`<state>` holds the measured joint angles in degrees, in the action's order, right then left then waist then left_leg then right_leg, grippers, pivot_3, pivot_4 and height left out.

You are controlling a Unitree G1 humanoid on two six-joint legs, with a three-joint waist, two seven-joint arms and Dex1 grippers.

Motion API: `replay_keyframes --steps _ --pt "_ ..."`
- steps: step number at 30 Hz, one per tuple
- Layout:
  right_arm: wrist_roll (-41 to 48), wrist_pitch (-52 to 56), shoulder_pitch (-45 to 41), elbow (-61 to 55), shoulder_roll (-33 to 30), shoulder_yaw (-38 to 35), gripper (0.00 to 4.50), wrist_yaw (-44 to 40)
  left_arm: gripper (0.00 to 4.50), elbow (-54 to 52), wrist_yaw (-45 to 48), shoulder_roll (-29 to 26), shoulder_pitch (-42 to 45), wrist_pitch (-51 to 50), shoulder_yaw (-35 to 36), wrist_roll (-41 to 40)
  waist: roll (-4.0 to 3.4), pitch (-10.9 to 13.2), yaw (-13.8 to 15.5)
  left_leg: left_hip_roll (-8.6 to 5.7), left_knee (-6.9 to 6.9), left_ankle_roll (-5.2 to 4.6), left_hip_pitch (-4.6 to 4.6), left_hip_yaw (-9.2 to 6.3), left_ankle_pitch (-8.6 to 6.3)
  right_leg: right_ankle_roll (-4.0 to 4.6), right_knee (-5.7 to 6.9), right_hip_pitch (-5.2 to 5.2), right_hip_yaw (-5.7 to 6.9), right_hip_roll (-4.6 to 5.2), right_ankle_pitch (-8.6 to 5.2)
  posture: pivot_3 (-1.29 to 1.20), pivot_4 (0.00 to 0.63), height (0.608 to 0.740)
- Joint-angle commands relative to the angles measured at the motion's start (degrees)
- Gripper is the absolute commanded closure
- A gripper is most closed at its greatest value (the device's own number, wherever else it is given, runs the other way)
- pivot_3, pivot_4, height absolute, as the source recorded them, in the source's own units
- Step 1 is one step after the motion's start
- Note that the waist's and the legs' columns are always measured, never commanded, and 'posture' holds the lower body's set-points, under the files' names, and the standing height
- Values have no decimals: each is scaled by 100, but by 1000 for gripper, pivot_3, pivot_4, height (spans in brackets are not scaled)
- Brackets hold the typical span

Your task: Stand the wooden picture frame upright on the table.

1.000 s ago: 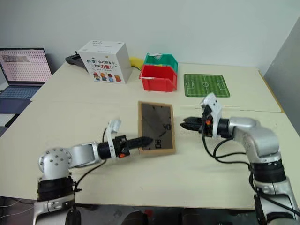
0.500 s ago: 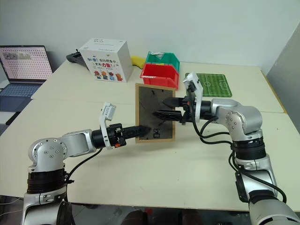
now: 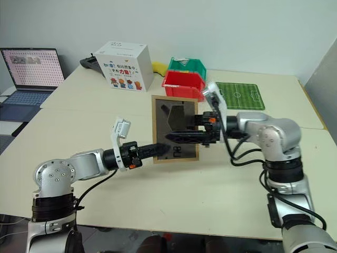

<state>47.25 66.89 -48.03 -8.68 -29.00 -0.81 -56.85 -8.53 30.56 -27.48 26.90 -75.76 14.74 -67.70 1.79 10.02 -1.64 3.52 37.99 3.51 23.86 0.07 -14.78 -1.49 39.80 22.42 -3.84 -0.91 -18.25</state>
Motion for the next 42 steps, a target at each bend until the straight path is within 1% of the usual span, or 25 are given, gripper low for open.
replay_keyframes --steps 1,3,5,7,8,9,11,13,14,16,17,19,21,23,25,29,32,36,37,38,42 --pt "475 236 218 -373 -390 -312 19 -174 3209 -174 -43 -43 -88 -130 107 -335 0 0 -7 -1 0 0 -1 1 0 0 1 0 -1 0 0 0 150 740" --pt "192 -70 466 -463 -669 -306 19 -68 3209 -142 -123 -27 -121 -277 95 -490 0 1 -10 -3 0 0 -2 0 0 0 3 0 -2 -1 0 0 150 740" --pt "-309 -619 756 -523 -983 -250 19 27 3209 -58 -262 11 -136 -460 136 -712 1 2 -14 -6 1 -1 -2 -4 1 0 6 1 -3 -4 0 0 150 740" --pt "-856 -1350 1172 -669 -1460 -123 19 -192 3209 105 -429 1 -142 -709 176 -982 1 2 -12 -8 1 -1 -3 -3 1 0 9 1 -4 -8 0 0 150 740" --pt "-1234 -1905 1417 -769 -1672 -53 19 -279 3209 214 -519 -19 -145 -832 205 -1145 1 2 -3 -10 1 -1 -2 -3 1 0 8 1 -4 -10 -1 0 150 740" --pt "-1877 -2935 1711 -773 -1845 61 19 -296 3209 347 -621 -52 -146 -933 241 -1381 2 2 10 -11 1 -1 -1 -4 1 -1 4 -2 -4 -11 -1 0 150 740" --pt "-3151 -5366 2182 -478 -2005 243 19 -170 3209 586 -827 -137 -132 -1040 283 -1869 4 3 0 -13 1 -1 1 -2 1 -4 -5 -6 0 -11 -3 0 150 740" --pt "-4383 -7913 2374 304 -2040 404 19 393 3209 776 -1034 -281 -129 -1079 212 -2406 8 7 -21 -20 6 -1 1 1 1 -7 -7 -6 -2 -9 -4 0 150 740" --pt "-5043 -9202 2339 782 -2043 475 19 869 3209 777 -1148 -353 -175 -1062 127 -2650 7 8 -41 -19 7 0 0 6 1 -7 -7 -5 -3 -9 -4 0 150 740" --pt "-5942 -11048 2130 1552 -1936 549 19 1615 3209 755 -1431 -478 -291 -920 -77 -3159 7 9 -68 -17 8 1 -9 17 2 -8 3 -5 -12 -5 -3 0 150 740" --pt "-6382 -11761 1978 1853 -1831 561 19 2042 3209 734 -1586 -536 -354 -804 -197 -3442 7 9 -76 -11 8 10 -13 17 7 -7 7 -5 -14 -2 -3 0 150 740" --pt "-7077 -12631 1697 2349 -1610 620 19 2713 3209 674 -1895 -666 -456 -508 -451 -4009 4 10 -94 -6 7 25 -25 21 16 -6 17 -6 -21 0 -2 0 150 740" --pt "-7695 -13151 1512 2686 -1453 687 19 3210 3209 617 -2156 -754 -510 -222 -659 -4427 4 11 -96 -5 4 35 -36 15 22 -3 22 -15 -23 -1 -2 0 150 740" --pt "-8211 -13371 1278 2882 -1159 732 19 3763 3209 501 -2228 -771 -582 -50 -798 -4530 4 11 -67 0 4 43 -42 3 27 0 27 -20 -25 -1 -1 0 150 740" --pt "-8560 -13545 1041 2911 -872 781 19 4195 3209 377 -2210 -754 -678 68 -882 -4530 4 11 -57 -2 4 47 -44 3 31 2 30 -22 -25 -2 -1 0 150 740" --pt "-8964 -13777 825 3042 -707 868 19 4742 3209 193 -2126 -781 -821 222 -993 -4530 3 11 -18 -2 5 51 -47 6 34 4 31 -21 -25 -1 -1 0 150 740" --pt "-8963 -13880 673 3146 -711 925 540 4973 3209 84 -2131 -791 -929 326 -1067 -4530 3 11 -4 1 5 50 -46 8 34 5 28 -23 -25 6 -2 0 150 740" --pt "-9021 -14001 590 3242 -827 1001 1408 5142 3209 47 -2080 -803 -968 391 -1099 -4530 3 11 7 -3 6 46 -46 4 36 5 28 -28 -26 9 -2 0 150 740" --pt "-9038 -14030 578 3255 -854 1018 1568 5178 3209 44 -2066 -809 -976 397 -1100 -4530 3 11 5 -4 6 46 -46 5 36 5 28 -28 -26 9 -2 0 150 740" --pt "-9054 -14061 570 3265 -879 1027 1881 5223 3209 84 -2058 -766 -992 410 -1087 -4530 3 11 2 -4 6 46 -46 5 36 5 28 -28 -26 9 -2 0 150 740" --pt "-9105 -14111 509 3297 -918 1070 2780 5355 3209 83 -1930 -821 -1024 382 -1128 -4530 3 11 -5 -4 6 45 -47 4 36 5 30 -28 -25 7 -2 0 150 740"
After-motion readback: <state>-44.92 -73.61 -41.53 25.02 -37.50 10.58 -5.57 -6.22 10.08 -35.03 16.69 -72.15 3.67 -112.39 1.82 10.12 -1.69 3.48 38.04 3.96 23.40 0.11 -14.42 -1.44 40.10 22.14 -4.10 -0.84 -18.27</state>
